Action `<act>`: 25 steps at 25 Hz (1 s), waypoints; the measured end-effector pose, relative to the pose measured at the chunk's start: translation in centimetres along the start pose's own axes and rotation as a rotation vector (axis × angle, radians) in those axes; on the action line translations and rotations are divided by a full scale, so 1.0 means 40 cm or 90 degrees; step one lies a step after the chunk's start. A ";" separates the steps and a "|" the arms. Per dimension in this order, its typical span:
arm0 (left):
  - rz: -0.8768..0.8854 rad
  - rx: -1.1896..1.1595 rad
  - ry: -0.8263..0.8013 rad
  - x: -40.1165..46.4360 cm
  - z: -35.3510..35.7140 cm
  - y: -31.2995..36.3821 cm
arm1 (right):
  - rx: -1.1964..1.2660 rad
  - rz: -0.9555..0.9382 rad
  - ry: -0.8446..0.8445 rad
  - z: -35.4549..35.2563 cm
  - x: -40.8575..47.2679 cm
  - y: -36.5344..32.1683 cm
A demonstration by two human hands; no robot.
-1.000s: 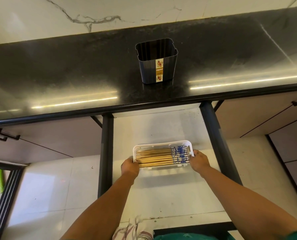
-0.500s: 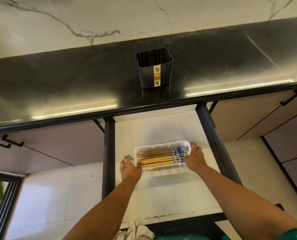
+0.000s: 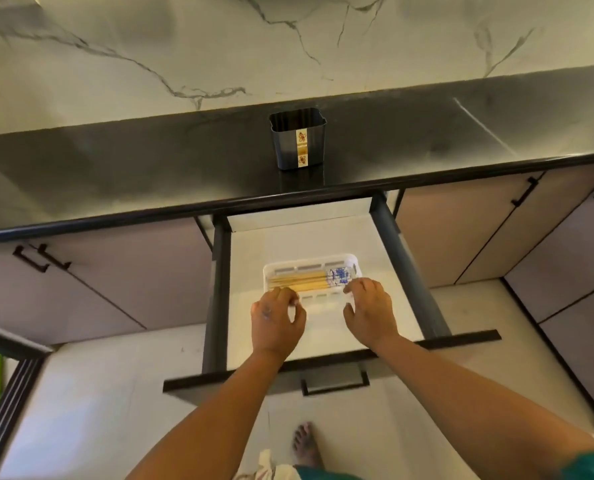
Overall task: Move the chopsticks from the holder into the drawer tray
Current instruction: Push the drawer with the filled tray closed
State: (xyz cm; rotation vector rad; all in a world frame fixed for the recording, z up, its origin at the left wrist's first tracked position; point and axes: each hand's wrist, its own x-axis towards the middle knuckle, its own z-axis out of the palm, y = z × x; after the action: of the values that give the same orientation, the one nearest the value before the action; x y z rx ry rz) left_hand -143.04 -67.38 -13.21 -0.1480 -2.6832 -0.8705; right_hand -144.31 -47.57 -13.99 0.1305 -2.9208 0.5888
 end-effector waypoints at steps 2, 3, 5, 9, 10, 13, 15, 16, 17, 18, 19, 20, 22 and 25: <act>0.003 0.030 -0.051 -0.098 -0.005 0.050 | 0.071 0.000 -0.012 -0.020 -0.100 -0.010; -0.003 0.052 -0.094 -0.155 -0.008 0.073 | 0.085 -0.003 -0.026 -0.025 -0.162 -0.007; 0.021 0.140 -0.185 -0.257 0.004 0.092 | 0.023 -0.027 -0.097 -0.019 -0.273 0.008; -0.050 0.328 -0.332 -0.364 0.027 0.082 | -0.172 -0.043 -0.241 0.004 -0.374 0.043; -0.071 0.351 -0.352 -0.368 0.028 0.079 | -0.192 -0.039 -0.255 0.005 -0.375 0.041; -0.086 0.399 -0.410 -0.343 0.026 0.076 | -0.212 -0.008 -0.313 -0.001 -0.348 0.021; -0.089 0.428 -0.429 -0.306 0.035 0.074 | -0.228 0.005 -0.350 -0.005 -0.308 0.018; -0.091 0.436 -0.436 -0.282 0.039 0.074 | -0.233 0.006 -0.367 -0.008 -0.282 0.019; -0.089 0.444 -0.446 -0.256 0.043 0.070 | -0.237 0.005 -0.378 -0.007 -0.252 0.019; -0.088 0.449 -0.462 -0.225 0.047 0.063 | -0.241 0.006 -0.387 -0.006 -0.219 0.020; -0.081 0.453 -0.474 -0.194 0.050 0.054 | -0.241 0.007 -0.389 -0.004 -0.186 0.021; -0.068 0.458 -0.484 -0.160 0.049 0.045 | -0.237 0.009 -0.385 0.000 -0.151 0.020; -0.049 0.455 -0.507 -0.085 0.048 0.025 | -0.224 0.011 -0.376 0.012 -0.076 0.015; -0.029 0.435 -0.507 0.037 0.064 -0.015 | -0.231 0.002 -0.342 0.030 0.041 0.025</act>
State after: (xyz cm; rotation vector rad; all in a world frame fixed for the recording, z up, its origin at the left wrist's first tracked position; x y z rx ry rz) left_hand -145.22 -66.37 -15.04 -0.3214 -3.5429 0.2156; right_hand -146.23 -47.22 -15.19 0.2754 -3.4820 0.0042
